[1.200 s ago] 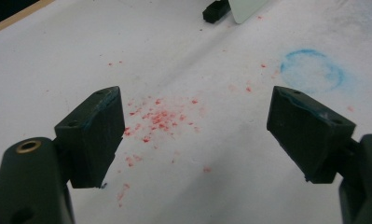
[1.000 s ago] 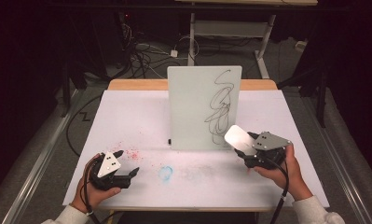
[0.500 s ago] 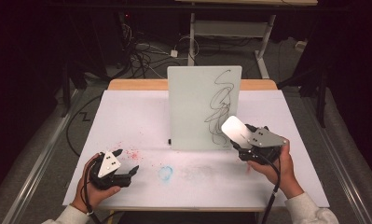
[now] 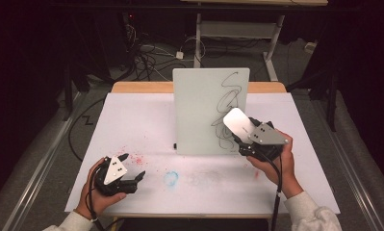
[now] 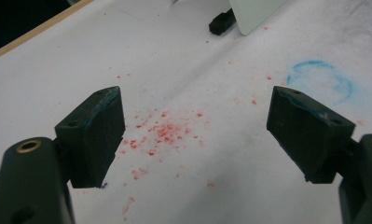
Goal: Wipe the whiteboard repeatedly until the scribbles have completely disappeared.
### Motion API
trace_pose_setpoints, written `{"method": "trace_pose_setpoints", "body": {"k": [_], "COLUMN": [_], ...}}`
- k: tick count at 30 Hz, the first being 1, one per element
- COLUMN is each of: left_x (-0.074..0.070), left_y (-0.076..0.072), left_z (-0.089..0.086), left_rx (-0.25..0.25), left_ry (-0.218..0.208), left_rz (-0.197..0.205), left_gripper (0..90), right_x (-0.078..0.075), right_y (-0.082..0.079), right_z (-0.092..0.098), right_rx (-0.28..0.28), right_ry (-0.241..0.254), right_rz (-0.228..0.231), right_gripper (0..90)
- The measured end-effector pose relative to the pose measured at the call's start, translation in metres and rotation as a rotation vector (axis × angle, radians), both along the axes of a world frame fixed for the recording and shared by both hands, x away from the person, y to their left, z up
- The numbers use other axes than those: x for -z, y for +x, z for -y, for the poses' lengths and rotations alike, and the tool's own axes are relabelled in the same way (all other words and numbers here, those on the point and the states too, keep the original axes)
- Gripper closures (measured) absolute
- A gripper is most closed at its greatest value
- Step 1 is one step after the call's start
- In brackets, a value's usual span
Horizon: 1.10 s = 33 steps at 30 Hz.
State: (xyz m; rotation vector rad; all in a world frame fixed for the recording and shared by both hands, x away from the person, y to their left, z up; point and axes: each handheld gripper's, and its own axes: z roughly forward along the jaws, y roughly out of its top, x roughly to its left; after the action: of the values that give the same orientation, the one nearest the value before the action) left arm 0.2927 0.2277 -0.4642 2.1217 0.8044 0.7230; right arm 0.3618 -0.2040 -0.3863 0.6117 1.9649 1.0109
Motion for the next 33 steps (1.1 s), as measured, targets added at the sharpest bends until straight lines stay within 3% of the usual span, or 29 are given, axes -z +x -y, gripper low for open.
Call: {"method": "trace_pose_setpoints", "body": {"k": [13,21,25,33], "left_x": [0.001,0.001,0.001,0.002], "left_y": [-0.001,-0.001,-0.001,-0.001], "left_z": [0.001,0.001,0.001,0.001], "left_rx": [-0.002,0.001,0.002,0.003], "left_ry": [0.003,0.006,0.006,0.01], "left_rz": [-0.006,-0.006,-0.008,-0.008], "left_gripper": [18.7,18.7,18.7,18.7], "right_x": [-0.008,-0.005,0.001,0.01], "right_y": [0.021,0.029,0.032,0.032], "right_z": [-0.01,-0.02,-0.024,-0.03], "right_rx": [0.078,0.106,0.12,0.131], "right_ry": [0.059,0.052,0.06,0.03], "right_rz": [0.056,0.098,0.097,0.124], "right_gripper": [30.9,30.9,30.9,30.9]}}
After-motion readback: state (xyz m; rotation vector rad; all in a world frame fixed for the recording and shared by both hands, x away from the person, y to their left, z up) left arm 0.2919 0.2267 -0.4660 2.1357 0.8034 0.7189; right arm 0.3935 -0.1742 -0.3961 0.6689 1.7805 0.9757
